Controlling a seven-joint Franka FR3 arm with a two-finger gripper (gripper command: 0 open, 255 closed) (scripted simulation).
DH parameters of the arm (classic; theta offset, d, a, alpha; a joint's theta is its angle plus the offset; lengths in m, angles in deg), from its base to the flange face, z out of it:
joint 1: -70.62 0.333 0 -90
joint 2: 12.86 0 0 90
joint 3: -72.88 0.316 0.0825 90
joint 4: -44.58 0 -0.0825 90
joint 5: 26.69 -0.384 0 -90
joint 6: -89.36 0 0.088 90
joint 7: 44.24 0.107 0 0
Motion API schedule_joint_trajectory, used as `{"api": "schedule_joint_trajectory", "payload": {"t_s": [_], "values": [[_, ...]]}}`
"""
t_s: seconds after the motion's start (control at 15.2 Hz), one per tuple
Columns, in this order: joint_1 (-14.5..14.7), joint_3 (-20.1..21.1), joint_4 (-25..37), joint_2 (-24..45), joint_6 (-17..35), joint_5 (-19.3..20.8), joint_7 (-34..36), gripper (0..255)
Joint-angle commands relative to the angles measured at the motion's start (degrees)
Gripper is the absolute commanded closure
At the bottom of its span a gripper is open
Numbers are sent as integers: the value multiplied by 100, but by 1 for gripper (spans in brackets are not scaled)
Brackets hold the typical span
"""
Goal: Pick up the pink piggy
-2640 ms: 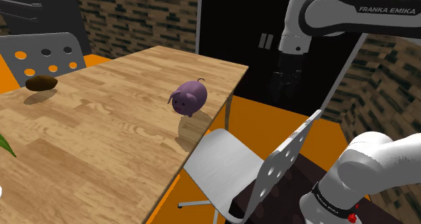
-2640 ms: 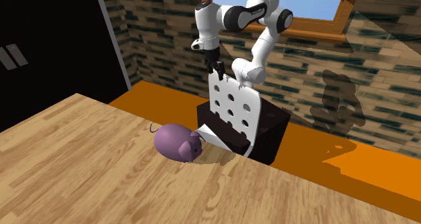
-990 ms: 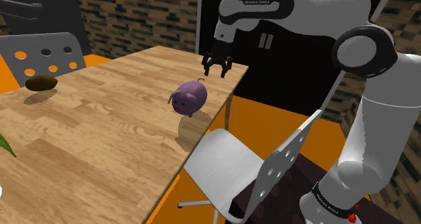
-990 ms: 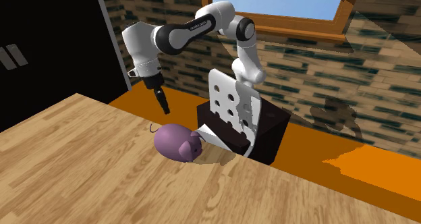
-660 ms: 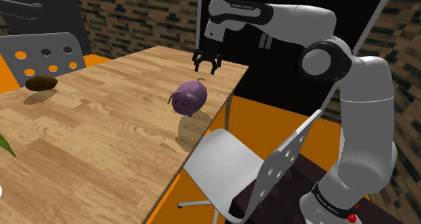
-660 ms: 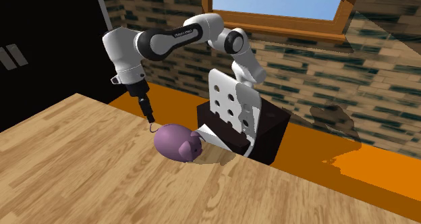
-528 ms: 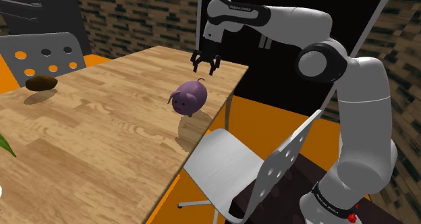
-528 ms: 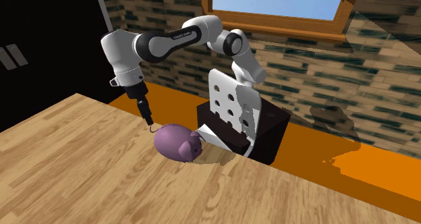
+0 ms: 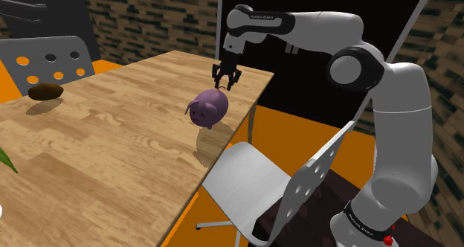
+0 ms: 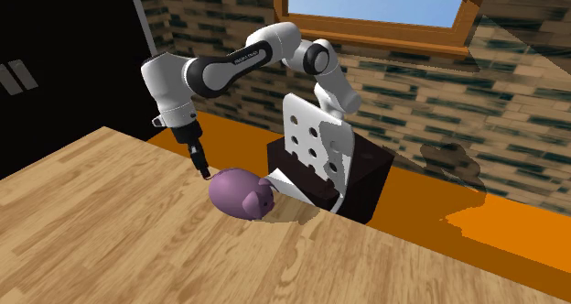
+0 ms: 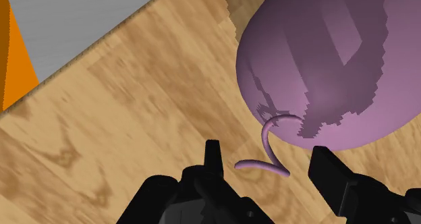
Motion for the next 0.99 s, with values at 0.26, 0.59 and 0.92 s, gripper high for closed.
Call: {"api": "schedule_joint_trajectory", "payload": {"t_s": [0.26,0.59,0.92], "values": [[1,0,-33,-15,20,-1,-3,255],[-2,0,90,18,-68,3,16,255],[-5,9,611,106,-487,17,127,255]]}}
